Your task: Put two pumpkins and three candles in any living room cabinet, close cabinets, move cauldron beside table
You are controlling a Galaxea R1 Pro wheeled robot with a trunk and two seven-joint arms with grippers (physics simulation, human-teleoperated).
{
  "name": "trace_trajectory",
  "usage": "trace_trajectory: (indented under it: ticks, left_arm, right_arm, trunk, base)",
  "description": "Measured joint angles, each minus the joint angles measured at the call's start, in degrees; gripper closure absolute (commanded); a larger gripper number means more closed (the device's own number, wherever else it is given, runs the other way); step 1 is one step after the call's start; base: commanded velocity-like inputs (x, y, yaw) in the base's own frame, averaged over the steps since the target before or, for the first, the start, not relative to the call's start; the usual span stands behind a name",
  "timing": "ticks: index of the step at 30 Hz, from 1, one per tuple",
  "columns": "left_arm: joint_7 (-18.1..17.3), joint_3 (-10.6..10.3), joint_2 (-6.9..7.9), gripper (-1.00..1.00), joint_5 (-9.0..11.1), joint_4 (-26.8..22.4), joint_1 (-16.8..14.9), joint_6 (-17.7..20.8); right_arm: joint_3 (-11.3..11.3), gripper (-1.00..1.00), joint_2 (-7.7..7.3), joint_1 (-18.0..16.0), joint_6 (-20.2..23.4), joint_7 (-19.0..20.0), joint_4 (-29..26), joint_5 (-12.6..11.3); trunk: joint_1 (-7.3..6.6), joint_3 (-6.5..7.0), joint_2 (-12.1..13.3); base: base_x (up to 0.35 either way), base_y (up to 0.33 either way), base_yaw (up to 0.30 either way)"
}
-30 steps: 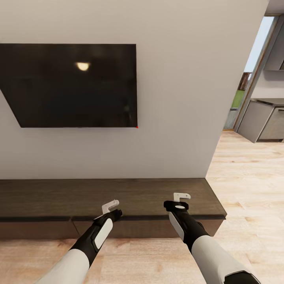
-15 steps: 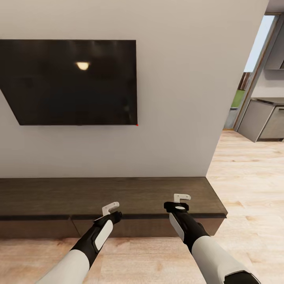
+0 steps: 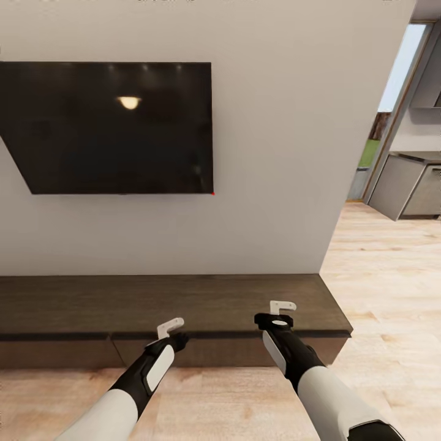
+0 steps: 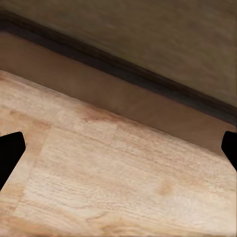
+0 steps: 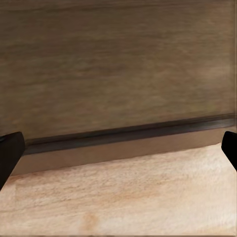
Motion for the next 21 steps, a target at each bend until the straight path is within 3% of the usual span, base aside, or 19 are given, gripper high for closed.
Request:
trace_trajectory:
  ticks: [5, 21]
  left_arm:
    - [-0.1, 0.0, 0.01, -1.0, 0.0, 0.1, 0.0, 0.0]
    - [-0.1, 0.0, -0.07, -1.0, 0.1, 0.1, 0.0, 0.0]
  right_arm:
    - [0.0, -1.0, 0.0, 0.0, 0.0, 0.0, 0.0, 0.0]
    - [-0.1, -1.0, -0.02, 0.0, -0.1, 0.1, 0.0, -0.1]
  trunk:
    - [-0.01, 0.0, 0.0]
    - [-0.02, 0.0, 0.0]
  base:
    - [-0.125, 0.0, 0.0]
    - [-0.008, 0.0, 0.0]
